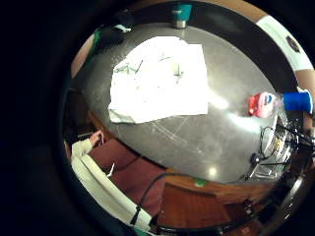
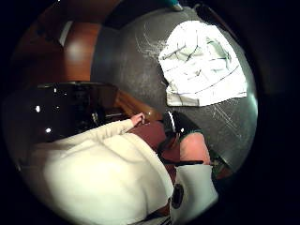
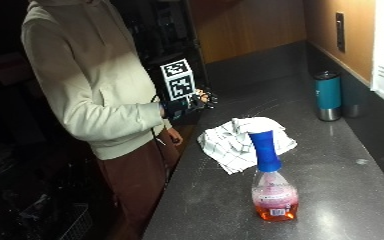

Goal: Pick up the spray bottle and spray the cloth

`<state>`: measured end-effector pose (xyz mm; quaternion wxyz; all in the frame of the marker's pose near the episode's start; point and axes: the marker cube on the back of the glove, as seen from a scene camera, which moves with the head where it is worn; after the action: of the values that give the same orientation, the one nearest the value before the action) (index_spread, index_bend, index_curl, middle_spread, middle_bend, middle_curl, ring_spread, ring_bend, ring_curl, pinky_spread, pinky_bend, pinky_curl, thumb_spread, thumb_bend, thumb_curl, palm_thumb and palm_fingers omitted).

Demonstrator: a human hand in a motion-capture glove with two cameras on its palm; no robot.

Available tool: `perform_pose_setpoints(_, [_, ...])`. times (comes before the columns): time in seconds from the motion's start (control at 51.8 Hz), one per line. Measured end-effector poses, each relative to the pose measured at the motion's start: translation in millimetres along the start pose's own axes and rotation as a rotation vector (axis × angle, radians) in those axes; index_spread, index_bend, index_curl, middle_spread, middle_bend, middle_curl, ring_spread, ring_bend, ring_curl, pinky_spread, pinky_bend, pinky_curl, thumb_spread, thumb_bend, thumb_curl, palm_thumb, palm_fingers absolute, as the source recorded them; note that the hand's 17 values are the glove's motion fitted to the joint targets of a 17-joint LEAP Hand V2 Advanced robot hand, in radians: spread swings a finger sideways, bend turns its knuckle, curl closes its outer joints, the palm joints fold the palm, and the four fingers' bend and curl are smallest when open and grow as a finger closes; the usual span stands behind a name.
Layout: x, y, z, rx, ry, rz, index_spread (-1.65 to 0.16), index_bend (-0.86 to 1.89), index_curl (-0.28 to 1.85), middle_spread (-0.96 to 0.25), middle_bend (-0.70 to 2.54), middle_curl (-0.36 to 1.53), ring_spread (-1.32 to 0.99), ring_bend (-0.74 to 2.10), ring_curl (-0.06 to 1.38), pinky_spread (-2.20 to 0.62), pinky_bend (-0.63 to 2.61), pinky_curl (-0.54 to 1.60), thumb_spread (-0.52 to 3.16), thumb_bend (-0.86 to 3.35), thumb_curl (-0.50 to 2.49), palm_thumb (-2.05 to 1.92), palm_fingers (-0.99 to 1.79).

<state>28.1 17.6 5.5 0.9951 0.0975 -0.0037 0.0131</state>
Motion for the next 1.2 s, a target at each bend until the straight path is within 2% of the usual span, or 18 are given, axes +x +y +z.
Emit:
perform_pose_setpoints(0.174, [25.9, 20.6, -23.2, 0.206, -0.007, 0.059, -0.35, 0.15, 0.28, -0.03, 0.2, 0.3, -0.02, 0.28, 0.24, 0.12, 0.28, 0.29, 0.9, 0.01, 0.39, 0.83, 0.46])
perform_pose_setpoints(0.309, [48.3, 37.3, -38.6, 0.4, -0.078, 0.161, -0.35, 0.07, 0.24, -0.03, 0.19, 0.31, -0.02, 0.35, 0.27, 0.12, 0.34, 0.32, 0.9, -0.02, 0.4, 0.83, 0.4])
perform_pose_setpoints(0.425, [66.4, 47.9, -48.5, 0.506, -0.1, 0.233, -0.35, 0.08, 0.21, -0.02, 0.19, 0.32, -0.03, 0.39, 0.29, 0.11, 0.38, 0.34, 0.91, -0.03, 0.41, 0.82, 0.36])
perform_pose_setpoints(1.197, [153.0, 68.0, -54.5, 0.847, -0.25, 0.568, -0.32, 0.12, 0.21, -0.01, 0.2, 0.36, -0.02, 0.42, 0.32, 0.11, 0.41, 0.36, 0.94, -0.03, 0.44, 0.78, 0.3])
